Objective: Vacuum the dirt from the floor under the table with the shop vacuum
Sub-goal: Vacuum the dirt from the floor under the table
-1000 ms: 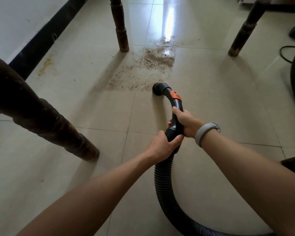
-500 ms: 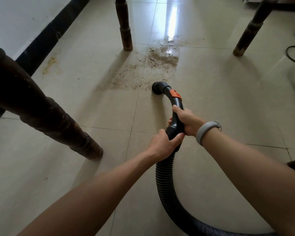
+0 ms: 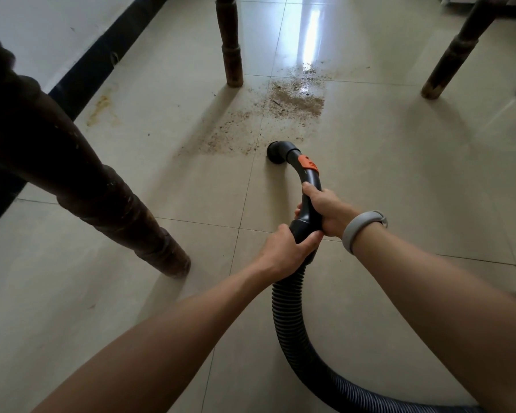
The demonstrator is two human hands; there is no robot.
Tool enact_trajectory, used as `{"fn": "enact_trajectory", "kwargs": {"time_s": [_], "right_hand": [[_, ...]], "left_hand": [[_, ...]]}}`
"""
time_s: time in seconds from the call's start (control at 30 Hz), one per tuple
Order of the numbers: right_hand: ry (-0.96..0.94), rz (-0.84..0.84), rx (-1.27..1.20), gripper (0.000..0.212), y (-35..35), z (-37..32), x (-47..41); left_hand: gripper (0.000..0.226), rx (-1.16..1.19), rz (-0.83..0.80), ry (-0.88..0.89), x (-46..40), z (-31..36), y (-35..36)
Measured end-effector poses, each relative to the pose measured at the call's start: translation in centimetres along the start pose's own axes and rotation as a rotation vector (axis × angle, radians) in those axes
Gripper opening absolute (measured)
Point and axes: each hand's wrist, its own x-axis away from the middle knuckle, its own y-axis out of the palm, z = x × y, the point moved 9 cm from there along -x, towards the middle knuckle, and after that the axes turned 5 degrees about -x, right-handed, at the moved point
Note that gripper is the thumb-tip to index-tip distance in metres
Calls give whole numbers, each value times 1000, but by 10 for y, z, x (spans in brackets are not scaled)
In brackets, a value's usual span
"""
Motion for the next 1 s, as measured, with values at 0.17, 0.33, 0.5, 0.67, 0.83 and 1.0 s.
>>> {"fn": "enact_trajectory", "kwargs": {"time_s": [0.17,0.33,0.5,0.67,0.83,1.0], "right_hand": [[-3,-24,-13,35,7,0,0],[5,-26,2,33,13,1,0],[6,-36,17,33,21,0,0],[11,-45,25,35,30,0,-3],[6,-40,47,35,36,-3,-3],[4,-41,47,31,46,-1,-3]], "left_hand": [[58,-7,9,-1,1,-3,-4],[57,7,24,-16,5,-5,-10],[53,49,26,-13,6,-7,-16],[53,65,39,-13,8,-10,-23],[54,77,37,-29,8,-13,-28],[56,55,43,-42,9,-19,-35]]}}
